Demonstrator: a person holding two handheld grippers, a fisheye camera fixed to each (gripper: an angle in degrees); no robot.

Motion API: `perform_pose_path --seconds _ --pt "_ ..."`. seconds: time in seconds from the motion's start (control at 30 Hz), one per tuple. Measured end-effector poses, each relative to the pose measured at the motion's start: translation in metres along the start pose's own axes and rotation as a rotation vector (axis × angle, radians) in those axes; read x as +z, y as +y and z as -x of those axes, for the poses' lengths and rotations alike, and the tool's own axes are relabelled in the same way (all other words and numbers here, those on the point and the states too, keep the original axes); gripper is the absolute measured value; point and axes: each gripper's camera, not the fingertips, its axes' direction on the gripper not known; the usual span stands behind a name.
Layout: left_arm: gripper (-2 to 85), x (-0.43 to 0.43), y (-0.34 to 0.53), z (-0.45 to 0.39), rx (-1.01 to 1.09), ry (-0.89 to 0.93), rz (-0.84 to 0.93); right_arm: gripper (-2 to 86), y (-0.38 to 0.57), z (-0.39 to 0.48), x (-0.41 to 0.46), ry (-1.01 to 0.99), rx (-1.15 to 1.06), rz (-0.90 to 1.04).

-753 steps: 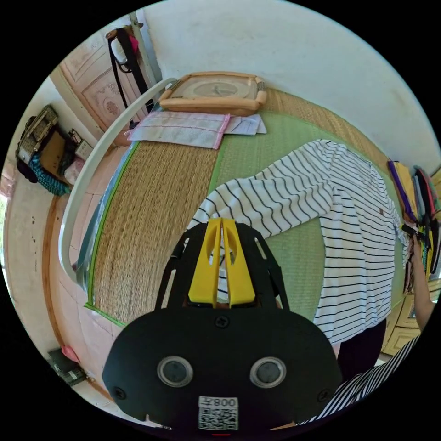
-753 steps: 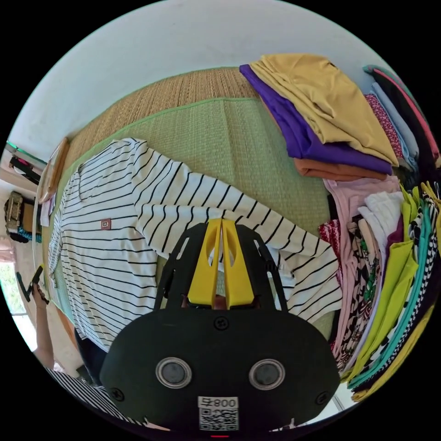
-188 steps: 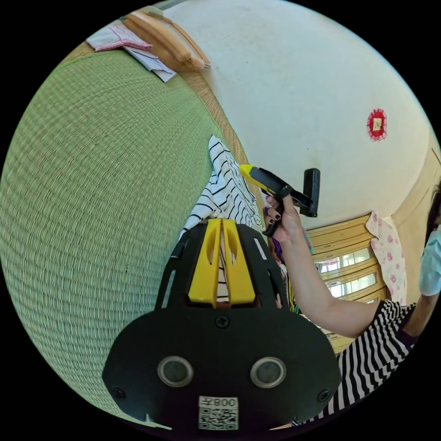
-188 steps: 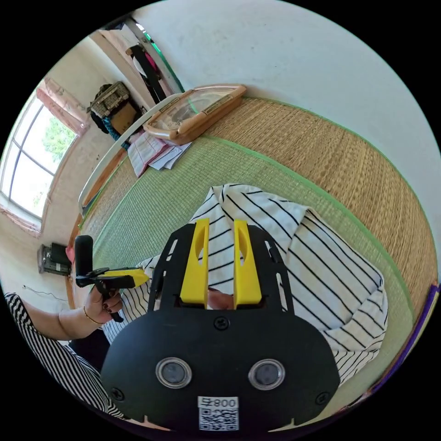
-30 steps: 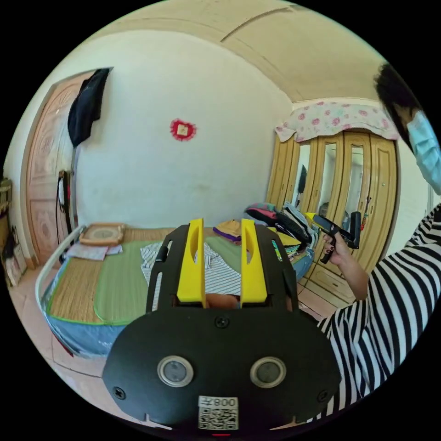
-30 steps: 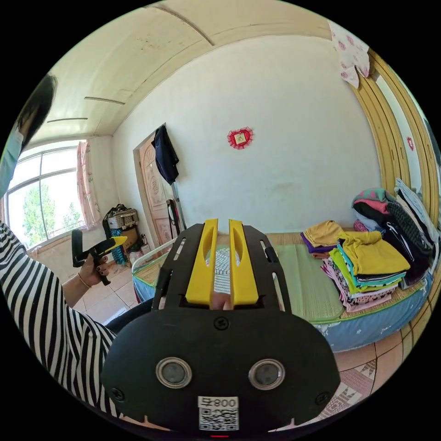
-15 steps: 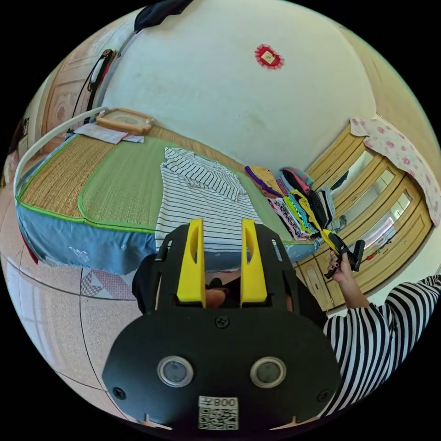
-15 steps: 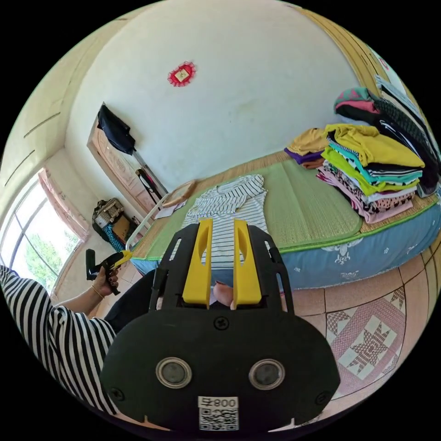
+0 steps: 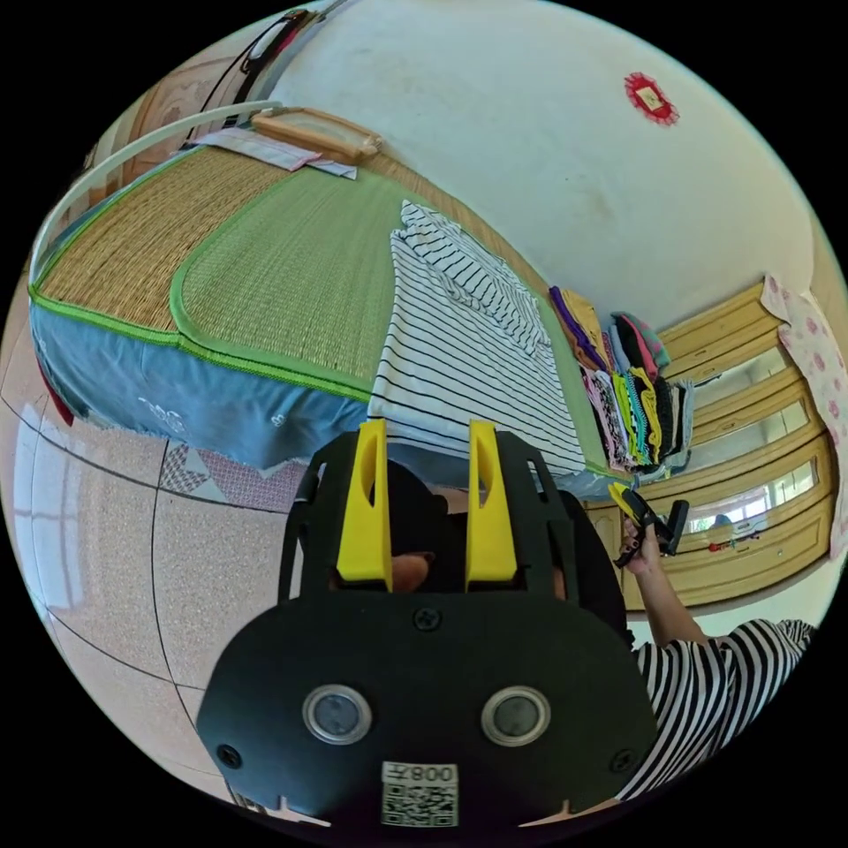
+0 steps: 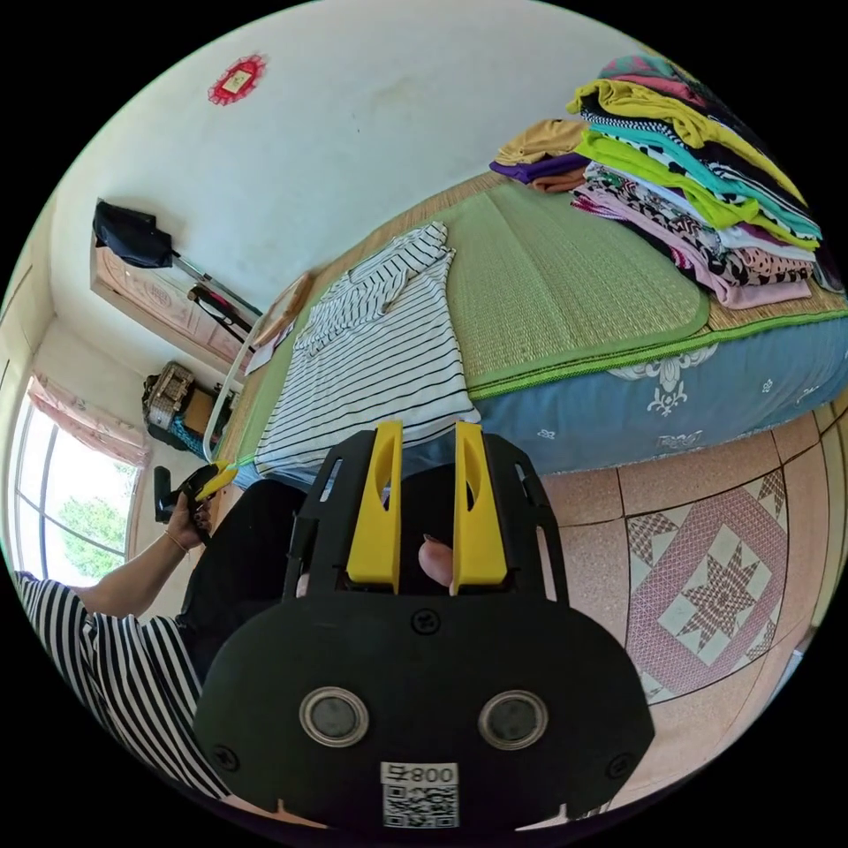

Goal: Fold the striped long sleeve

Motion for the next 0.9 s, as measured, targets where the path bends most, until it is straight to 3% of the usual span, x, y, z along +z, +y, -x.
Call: perform_pose_path --seconds 0.33,0.9 --pt "13.2 0.111 -0.044 -0.009 -0.059 -0.097 0.183 9.9 -0.033 0.026 0.076 0.034 0.019 0.108" --pt "10.2 0.232 -0.069 -0.04 -0.055 -0.028 0.289 9.5 -0.095 0.079 0.17 0.124 -0.012 0.223"
